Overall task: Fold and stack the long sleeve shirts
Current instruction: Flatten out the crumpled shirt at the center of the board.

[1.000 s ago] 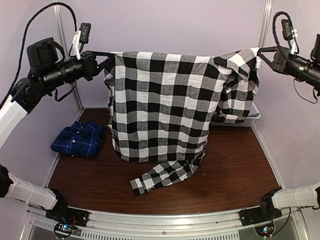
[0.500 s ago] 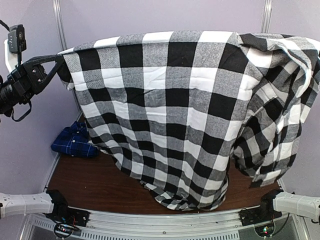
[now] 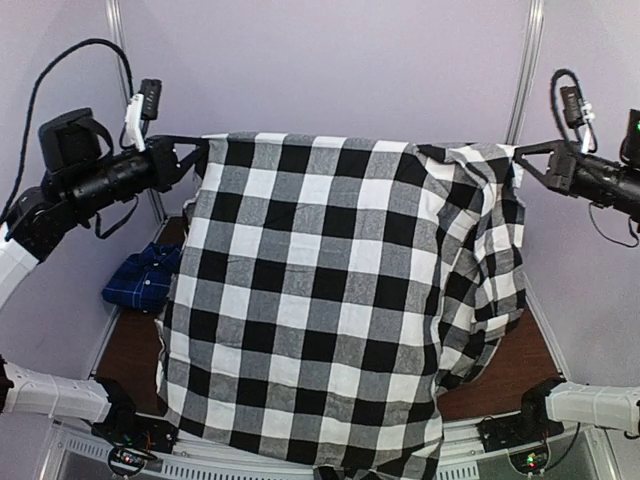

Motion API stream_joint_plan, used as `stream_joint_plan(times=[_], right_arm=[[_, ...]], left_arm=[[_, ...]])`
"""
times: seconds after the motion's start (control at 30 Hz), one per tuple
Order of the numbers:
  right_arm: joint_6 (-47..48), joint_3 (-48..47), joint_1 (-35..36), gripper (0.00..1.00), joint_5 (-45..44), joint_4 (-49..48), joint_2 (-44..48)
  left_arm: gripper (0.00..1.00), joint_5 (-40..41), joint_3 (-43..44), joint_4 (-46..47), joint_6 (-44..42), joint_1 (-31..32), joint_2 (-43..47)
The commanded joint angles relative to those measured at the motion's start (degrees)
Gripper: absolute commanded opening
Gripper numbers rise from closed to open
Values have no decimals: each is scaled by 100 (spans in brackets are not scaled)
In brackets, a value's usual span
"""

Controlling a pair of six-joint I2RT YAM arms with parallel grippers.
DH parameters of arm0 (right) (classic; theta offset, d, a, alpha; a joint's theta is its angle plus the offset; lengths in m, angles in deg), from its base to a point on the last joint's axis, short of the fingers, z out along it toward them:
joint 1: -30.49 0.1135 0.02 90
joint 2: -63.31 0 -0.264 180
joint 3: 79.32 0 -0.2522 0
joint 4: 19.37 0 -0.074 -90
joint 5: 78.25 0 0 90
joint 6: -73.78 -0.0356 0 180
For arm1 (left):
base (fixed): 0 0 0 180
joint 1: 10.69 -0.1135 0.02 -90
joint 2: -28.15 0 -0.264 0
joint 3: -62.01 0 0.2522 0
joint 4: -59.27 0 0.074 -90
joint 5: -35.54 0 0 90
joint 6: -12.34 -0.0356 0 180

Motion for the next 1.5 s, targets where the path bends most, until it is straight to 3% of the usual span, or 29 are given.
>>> stream_joint_plan(times=[0.0, 0.2, 0.4, 0.53, 0.63, 0.83, 0.93, 0.97, 1.07, 1.2, 1.47], right_arm=[[597, 1116, -50, 0, -1895, -833, -691], [1023, 1819, -54, 0, -2217, -2069, -2491], [1170, 1010, -37, 0, -2629, -2281, -4766], [1098, 628, -19, 0, -2514, -2550, -5448], [1063, 255, -15, 0, -2579, -2607, -5824], [959, -767, -14, 19, -3025, -2301, -6522], [942, -971, -15, 39, -3131, -2174, -6551], [942, -936, -10, 50, -3170, -2158, -6492], [956, -509, -6, 65, -3277, -2217, -6071], [903, 529, 18, 76, -3222, -2388, -5268], [386, 3027, 9, 89, -2953, -2744, -3829]], left_arm=[[0, 2001, -463, 340, -460, -473, -1077], [0, 2006, -832, 1183, -439, -1025, -3263], [0, 1817, 69, 1296, -464, -1137, -5253], [0, 1947, 637, 1225, -475, -1209, -5924], [8, 2082, 873, 1110, -460, -1303, -6201], [27, 2156, 897, 1053, -226, -1547, -6312], [46, 2285, 848, 969, -204, -1569, -6240], [55, 2304, 808, 973, -212, -1570, -6193], [69, 2399, 645, 1026, -216, -1569, -6009], [79, 2243, 245, 1236, -189, -1570, -5583], [84, 1078, -989, 1807, 14, -1570, -4214]])
